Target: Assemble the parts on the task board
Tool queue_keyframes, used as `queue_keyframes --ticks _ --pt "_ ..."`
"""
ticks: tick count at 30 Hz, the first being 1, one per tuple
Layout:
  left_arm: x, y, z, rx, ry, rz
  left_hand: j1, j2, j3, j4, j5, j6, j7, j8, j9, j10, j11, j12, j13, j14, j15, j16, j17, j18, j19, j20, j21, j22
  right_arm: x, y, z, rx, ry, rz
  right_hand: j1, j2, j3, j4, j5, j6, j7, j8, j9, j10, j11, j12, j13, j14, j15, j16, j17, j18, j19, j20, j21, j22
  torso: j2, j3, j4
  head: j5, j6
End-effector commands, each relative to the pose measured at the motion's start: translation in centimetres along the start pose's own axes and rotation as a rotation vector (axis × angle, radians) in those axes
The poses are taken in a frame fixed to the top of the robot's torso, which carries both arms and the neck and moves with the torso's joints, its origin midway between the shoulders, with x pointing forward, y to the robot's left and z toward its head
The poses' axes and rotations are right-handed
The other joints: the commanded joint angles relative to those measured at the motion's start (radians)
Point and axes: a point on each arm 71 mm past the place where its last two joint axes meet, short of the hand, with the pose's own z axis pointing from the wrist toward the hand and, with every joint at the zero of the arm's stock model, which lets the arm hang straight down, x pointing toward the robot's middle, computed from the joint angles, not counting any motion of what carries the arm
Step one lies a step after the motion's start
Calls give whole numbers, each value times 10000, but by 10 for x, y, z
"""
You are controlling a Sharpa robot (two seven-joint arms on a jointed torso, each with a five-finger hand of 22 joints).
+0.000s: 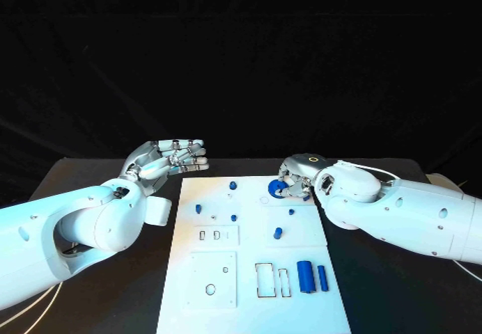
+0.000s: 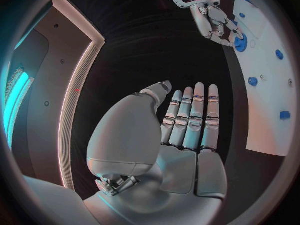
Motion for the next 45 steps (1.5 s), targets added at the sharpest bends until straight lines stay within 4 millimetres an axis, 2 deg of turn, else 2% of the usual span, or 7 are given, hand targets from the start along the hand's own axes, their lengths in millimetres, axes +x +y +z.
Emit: queue_keyframes --ticks 1,11,23,30,33,40,45 --pt "2 -1 0 58 181 -75 79 52 66 -14 -24 18 85 -47 -14 -18 54 -59 -6 -29 11 -64 14 114 -82 15 -60 -12 5 1 -2 44 -21 -33 134 109 130 0 -6 186 -109 62 0 213 -79 83 1479 940 -64 60 2172 -119 101 -36 86 1164 5 7 -2 18 18" --pt "1 -1 1 57 150 -61 77 53 75 -14 -25 17 93 -57 -14 -18 60 -71 -6 -31 15 -73 15 114 -85 16 -61 -15 -4 13 -7 -392 -1008 204 142 46 287 -9 91 270 -140 24 -20 331 -111 221 1634 969 -96 110 2306 -163 217 -70 210 1341 5 15 -7 74 30" --pt "1 0 2 60 160 -65 79 54 80 -17 -25 17 94 -60 -14 -18 61 -76 -5 -32 16 -78 16 113 -86 17 -63 -17 -19 65 -17 -1767 -1841 -135 131 -39 393 -14 19 342 -156 -7 -34 382 -125 279 1700 985 -109 138 2379 -191 290 -89 288 1453 2 3 -6 72 60" --pt "3 0 2 54 192 -78 79 54 80 -17 -25 17 94 -60 -14 -18 61 -76 -5 -32 16 -78 16 113 -86 17 -63 -17 -19 89 -9 -2158 -1912 -213 137 -32 464 -12 -4 377 -165 -21 -40 379 -133 274 1698 987 -115 142 2389 -193 297 -95 295 1466 19 -16 12 80 113" --pt "4 0 2 52 213 -86 79 54 80 -17 -25 17 94 -60 -14 -18 61 -76 -5 -32 16 -78 16 113 -86 17 -63 -17 -17 97 -4 -2254 -1888 -215 137 -32 464 -12 -4 377 -165 -21 -40 379 -133 274 1698 987 -115 142 2389 -193 297 -95 295 1466 20 -1 -2 91 116" --pt "6 0 3 47 262 -106 79 54 80 -17 -25 17 94 -60 -14 -18 61 -76 -5 -32 16 -78 16 113 -86 17 -63 -17 -12 110 7 -2372 -1790 -234 139 -23 504 -10 -22 388 -167 -32 -45 376 -134 269 1695 986 -119 140 2384 -190 288 -99 285 1454 21 -3 15 91 127" --pt "7 0 3 47 278 -112 79 54 80 -17 -25 17 94 -60 -14 -18 61 -76 -5 -32 16 -78 16 113 -86 17 -63 -17 -8 116 13 -2425 -1708 -265 139 -20 516 -9 -28 389 -167 -38 -47 378 -134 272 1698 987 -120 141 2387 -191 290 -100 288 1458 18 3 -4 102 113"
